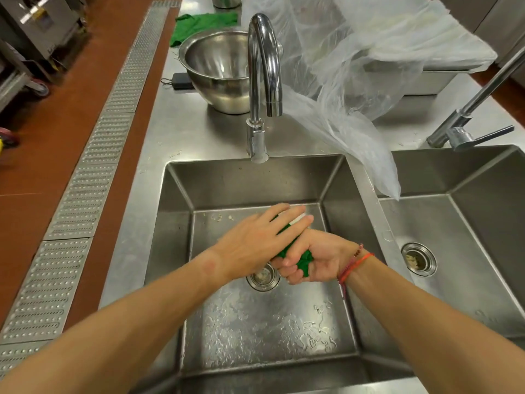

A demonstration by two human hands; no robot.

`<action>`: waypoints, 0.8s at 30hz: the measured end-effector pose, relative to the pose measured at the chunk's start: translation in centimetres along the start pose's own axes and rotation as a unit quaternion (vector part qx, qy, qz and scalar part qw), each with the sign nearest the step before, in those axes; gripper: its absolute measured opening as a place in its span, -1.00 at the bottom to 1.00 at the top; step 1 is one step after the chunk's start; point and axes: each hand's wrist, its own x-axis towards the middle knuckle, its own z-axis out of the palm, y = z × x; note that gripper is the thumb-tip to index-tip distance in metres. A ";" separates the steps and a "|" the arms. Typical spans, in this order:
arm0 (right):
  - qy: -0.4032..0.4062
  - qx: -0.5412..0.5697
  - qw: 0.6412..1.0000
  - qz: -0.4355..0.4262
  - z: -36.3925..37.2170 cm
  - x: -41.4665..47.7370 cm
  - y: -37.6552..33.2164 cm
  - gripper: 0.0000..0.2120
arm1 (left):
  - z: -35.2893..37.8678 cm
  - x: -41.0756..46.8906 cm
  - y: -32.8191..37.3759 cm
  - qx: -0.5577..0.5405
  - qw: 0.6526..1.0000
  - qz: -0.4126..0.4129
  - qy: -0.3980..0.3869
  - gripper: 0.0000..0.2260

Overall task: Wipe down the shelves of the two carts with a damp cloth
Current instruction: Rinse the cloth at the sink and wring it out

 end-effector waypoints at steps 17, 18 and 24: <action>0.289 -0.739 0.603 -0.083 -0.1 3.8 1.5 -0.81 | 2.5 0.6 -0.1 -0.238 0.915 -0.243 -0.217 -0.89; 0.288 -0.747 0.591 -0.101 -0.3 3.9 1.8 -0.85 | 2.9 0.4 -0.1 -0.293 0.893 -0.264 -0.215 -0.80; 0.263 -0.807 0.494 -0.189 -0.7 2.7 1.9 -0.86 | 2.8 -0.6 0.4 -0.601 0.656 -0.353 -0.290 -0.55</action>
